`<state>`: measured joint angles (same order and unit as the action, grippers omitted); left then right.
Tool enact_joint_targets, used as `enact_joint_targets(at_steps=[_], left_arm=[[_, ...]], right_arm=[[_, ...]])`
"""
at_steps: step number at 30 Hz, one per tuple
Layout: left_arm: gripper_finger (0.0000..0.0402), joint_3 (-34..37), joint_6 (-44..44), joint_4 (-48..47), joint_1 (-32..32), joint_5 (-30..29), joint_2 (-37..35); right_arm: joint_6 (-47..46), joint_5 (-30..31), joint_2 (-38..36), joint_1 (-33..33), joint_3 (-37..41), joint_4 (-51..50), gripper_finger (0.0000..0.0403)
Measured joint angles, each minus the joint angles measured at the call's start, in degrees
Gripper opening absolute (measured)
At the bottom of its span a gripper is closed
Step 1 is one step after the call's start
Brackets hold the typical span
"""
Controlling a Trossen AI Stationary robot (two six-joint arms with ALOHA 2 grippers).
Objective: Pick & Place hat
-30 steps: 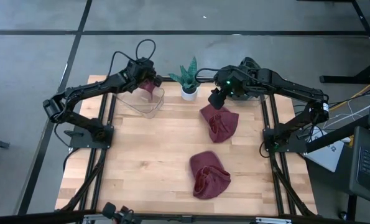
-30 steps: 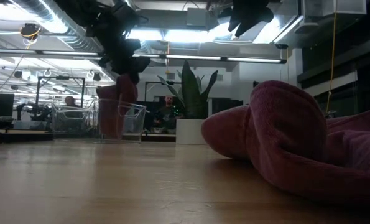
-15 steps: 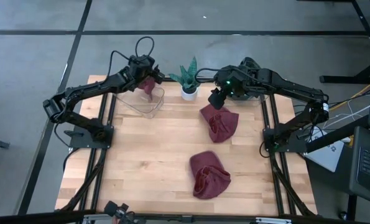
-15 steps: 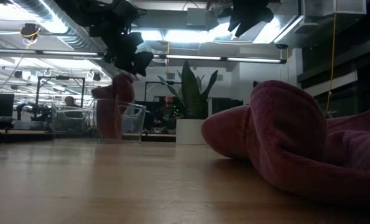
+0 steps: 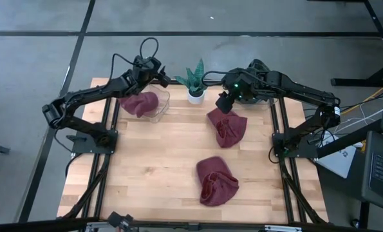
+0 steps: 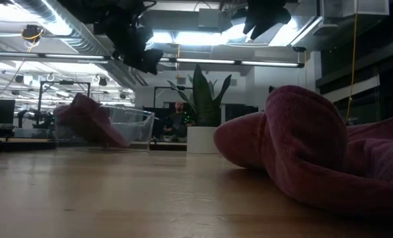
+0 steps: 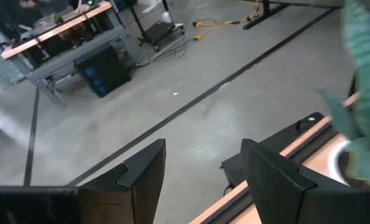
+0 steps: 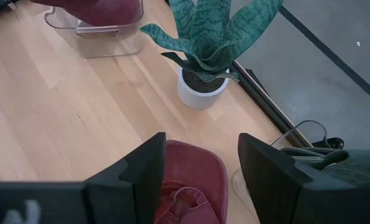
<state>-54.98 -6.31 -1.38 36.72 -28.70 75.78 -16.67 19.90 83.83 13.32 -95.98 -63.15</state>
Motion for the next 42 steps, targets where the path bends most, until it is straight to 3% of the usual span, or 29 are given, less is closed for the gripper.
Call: enact_joint_targets(at_steps=[7, 12, 17, 23, 30, 35, 38, 42], left_arm=[[0.0205, 0.0, -6.4, -6.4, -4.2, -0.9, -6.5], [0.0205, 0.0, -15.7, -18.3, -10.6, -5.4, -12.5], [0.0205, 0.0, -17.2, -32.2, -17.8, -9.0, -17.4], [0.0205, 0.0, -6.2, -49.7, -25.0, -6.4, -21.0], [0.0205, 0.0, 8.2, -64.4, -29.9, 3.9, -21.6], [0.0205, 0.0, 15.6, -74.4, -32.7, 4.8, -21.3], [0.0205, 0.0, 18.7, -77.7, -33.7, 5.7, -21.1], [0.0205, 1.8, 19.1, -75.6, -34.0, 7.2, -21.1]], right_arm=[[0.7, 0.0, 0.0, 0.0, 0.0, -0.9, 0.02], [2.2, 0.0, 0.0, 0.0, 0.0, -1.7, 0.02], [3.8, 0.0, 0.0, 0.0, 0.0, -1.8, 0.02], [5.7, -1.3, 0.0, 0.0, 0.0, -1.9, 0.02], [8.4, -3.7, 0.0, 0.0, 0.0, -1.9, 0.02], [10.3, -3.7, 0.0, 0.0, 0.0, -1.9, 0.02], [11.0, -3.6, 0.0, 0.0, 0.0, -1.8, 0.02], [11.6, -3.6, 0.0, 0.0, 0.0, -0.6, 0.02]])
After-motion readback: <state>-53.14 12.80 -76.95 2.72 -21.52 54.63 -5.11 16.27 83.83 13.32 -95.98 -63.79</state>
